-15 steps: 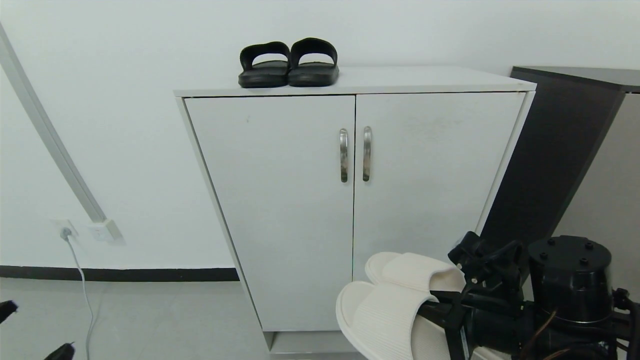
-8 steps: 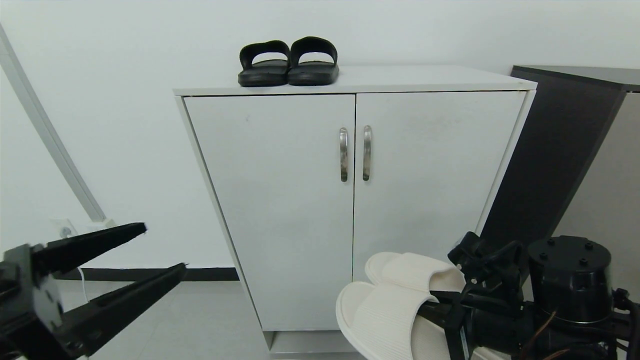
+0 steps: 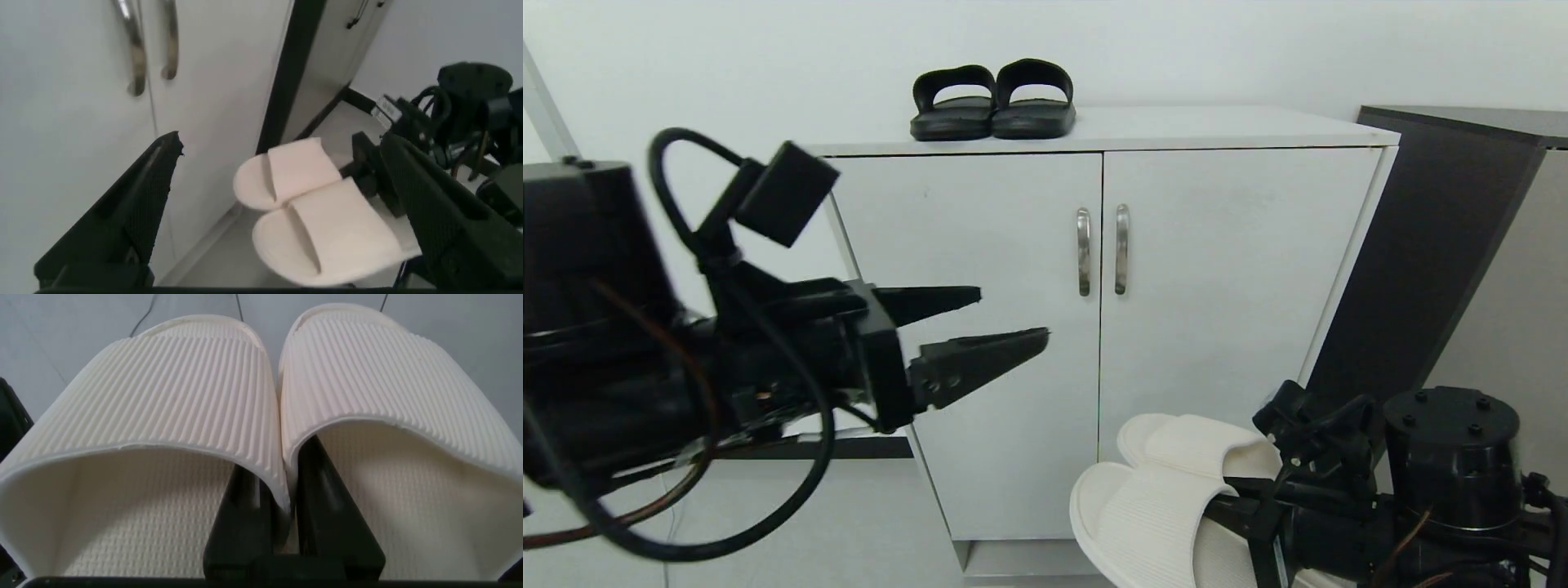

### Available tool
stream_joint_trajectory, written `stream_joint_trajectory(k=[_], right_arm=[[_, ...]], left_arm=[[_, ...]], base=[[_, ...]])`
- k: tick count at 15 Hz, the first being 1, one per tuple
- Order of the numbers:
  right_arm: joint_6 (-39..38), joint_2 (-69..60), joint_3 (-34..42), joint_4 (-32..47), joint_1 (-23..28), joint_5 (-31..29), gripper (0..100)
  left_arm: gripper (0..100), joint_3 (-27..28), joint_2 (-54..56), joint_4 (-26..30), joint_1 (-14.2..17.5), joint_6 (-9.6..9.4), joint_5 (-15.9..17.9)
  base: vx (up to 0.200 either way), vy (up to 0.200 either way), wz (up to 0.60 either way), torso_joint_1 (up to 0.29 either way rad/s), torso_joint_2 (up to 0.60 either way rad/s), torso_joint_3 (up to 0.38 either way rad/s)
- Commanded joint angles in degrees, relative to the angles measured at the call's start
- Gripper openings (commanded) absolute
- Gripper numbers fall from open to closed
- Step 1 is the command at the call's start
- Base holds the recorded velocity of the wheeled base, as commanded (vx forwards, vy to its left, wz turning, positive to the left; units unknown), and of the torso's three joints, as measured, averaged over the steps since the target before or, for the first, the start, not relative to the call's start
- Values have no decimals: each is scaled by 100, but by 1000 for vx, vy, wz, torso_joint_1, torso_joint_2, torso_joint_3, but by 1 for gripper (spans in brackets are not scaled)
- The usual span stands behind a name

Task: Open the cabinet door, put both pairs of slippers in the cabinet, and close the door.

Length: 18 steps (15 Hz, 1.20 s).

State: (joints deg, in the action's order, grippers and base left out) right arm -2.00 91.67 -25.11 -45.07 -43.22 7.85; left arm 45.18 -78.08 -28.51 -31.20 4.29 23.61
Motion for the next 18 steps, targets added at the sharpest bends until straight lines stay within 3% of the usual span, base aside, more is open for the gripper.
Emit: stream_joint_trajectory(k=[1,8,9,10,13,18], right_arm=[[-2,-9,-2,-2,-3,6,0],[-2,-18,33,-2,-3,6,0],[-2,-9,33,-2,-3,6,0],[-2,-9,33,-2,-3,6,0],[-2,-9,33,-2,-3,6,0],[-2,-9,42,-2,-3,6,0]], left_arm=[[100,694,-876,-5,-335,19,-6],[100,1933,-1886,21,-510,230,179],[100,2030,-1939,30,-510,327,293],[100,2276,-2062,48,-510,696,460],[100,2680,-2387,56,-510,1012,583],[100,2812,-2484,74,-510,1100,495]], base=[[0,0,0,0,0,0],[0,0,0,0,0,0],[0,0,0,0,0,0],[0,0,0,0,0,0],[0,0,0,0,0,0],[0,0,0,0,0,0]])
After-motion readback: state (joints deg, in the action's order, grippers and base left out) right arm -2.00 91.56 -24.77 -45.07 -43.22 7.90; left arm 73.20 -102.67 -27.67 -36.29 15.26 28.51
